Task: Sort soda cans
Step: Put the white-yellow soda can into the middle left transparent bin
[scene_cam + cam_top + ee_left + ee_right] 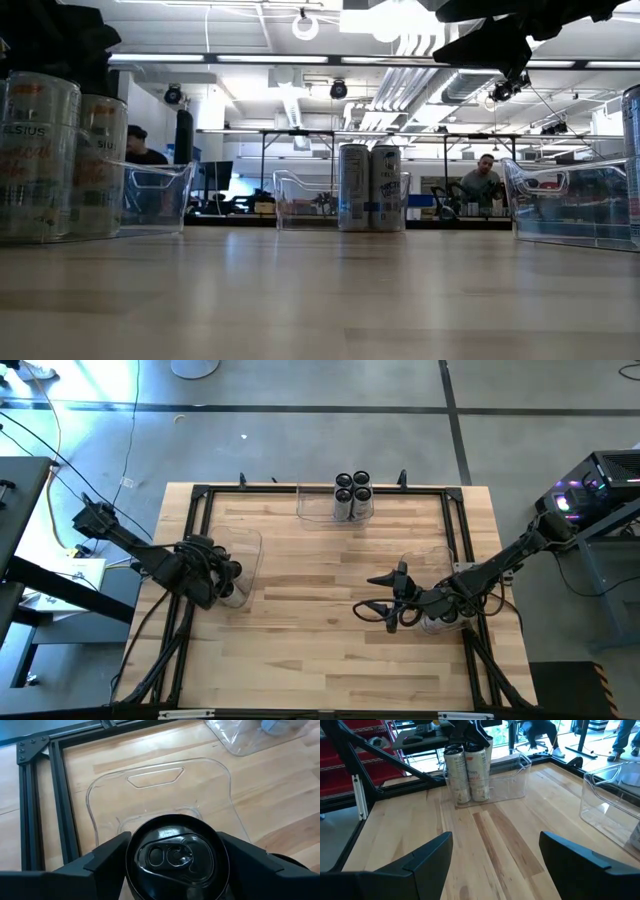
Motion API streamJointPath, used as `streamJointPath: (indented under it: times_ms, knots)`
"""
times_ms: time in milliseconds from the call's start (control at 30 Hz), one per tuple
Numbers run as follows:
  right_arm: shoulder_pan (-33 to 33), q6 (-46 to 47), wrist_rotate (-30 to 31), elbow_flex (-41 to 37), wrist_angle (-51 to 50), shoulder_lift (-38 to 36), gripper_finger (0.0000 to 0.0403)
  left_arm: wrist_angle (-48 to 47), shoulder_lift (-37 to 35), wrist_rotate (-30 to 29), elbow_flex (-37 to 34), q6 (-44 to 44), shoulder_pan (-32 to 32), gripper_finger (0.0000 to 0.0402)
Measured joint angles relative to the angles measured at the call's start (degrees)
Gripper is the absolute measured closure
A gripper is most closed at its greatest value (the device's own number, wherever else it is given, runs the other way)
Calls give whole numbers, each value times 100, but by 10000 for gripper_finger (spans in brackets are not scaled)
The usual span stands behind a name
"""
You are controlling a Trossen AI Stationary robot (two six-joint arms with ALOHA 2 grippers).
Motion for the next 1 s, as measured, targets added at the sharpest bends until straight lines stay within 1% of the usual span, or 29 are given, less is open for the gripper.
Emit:
streamJointPath:
  times_ms: [167,233,400,600,833,1000]
  knots:
    - [1,0,2,0,0,0,111,9,-4,10,0,20,2,129]
    - [1,0,1,0,-1,0,111,96,-6,51,3,152,7,130]
    - [2,0,1,0,-1,0,111,332,-13,334,24,326,4,130]
    - [0,0,2,0,-2,0,111,348,-28,550,24,335,7,129]
    - [2,-15,2,0,-2,0,111,460,-258,793,24,686,6,129]
    - [1,-17,2,0,-24,0,111,453,-392,869,15,708,4,129]
